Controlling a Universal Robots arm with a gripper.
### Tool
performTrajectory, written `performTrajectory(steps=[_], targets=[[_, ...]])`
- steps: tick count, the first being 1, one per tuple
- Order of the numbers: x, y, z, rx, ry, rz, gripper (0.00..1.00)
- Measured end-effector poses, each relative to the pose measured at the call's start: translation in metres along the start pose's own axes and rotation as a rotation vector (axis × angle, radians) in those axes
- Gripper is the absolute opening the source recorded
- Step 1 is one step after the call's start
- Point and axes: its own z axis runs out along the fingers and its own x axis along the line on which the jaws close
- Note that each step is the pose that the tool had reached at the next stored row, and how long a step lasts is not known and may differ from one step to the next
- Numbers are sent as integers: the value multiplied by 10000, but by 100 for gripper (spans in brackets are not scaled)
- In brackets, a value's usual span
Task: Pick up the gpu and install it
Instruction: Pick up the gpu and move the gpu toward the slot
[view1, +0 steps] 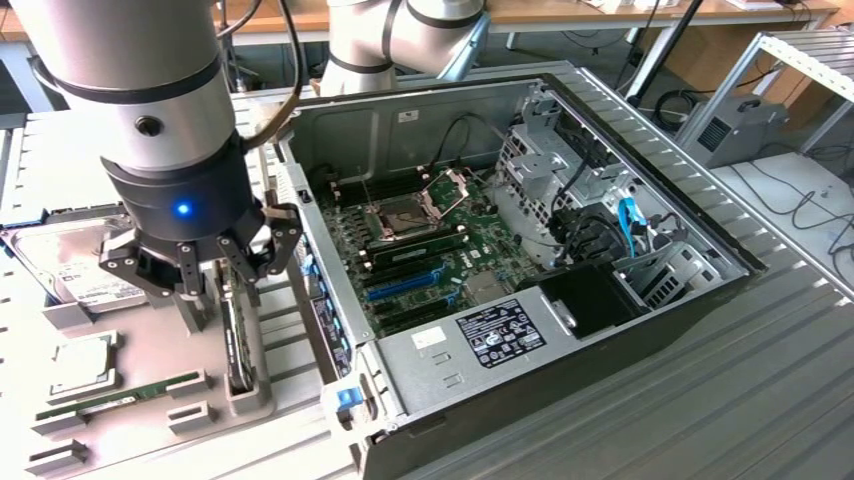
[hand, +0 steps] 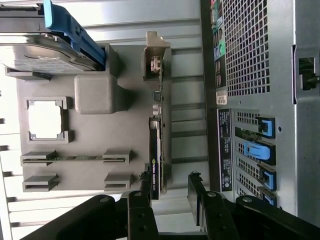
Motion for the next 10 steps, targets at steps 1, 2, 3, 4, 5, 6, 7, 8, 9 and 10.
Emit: performTrajectory(steps=[1,2,3,4,5,6,7,8,9,10], targets=[[0,0,4,1,0,0,42],[0,0,8,1,0,0,42],[0,0,13,0,-1,0,42],[1,0,17,0,-1,0,42],[1,0,21,0,-1,0,42],[1,1,25,0,-1,0,42],[1,1,29,0,-1,0,42],[1,1,34,0,0,0,42],[1,1,38,0,-1,0,42],[1,1,41,0,0,0,42]])
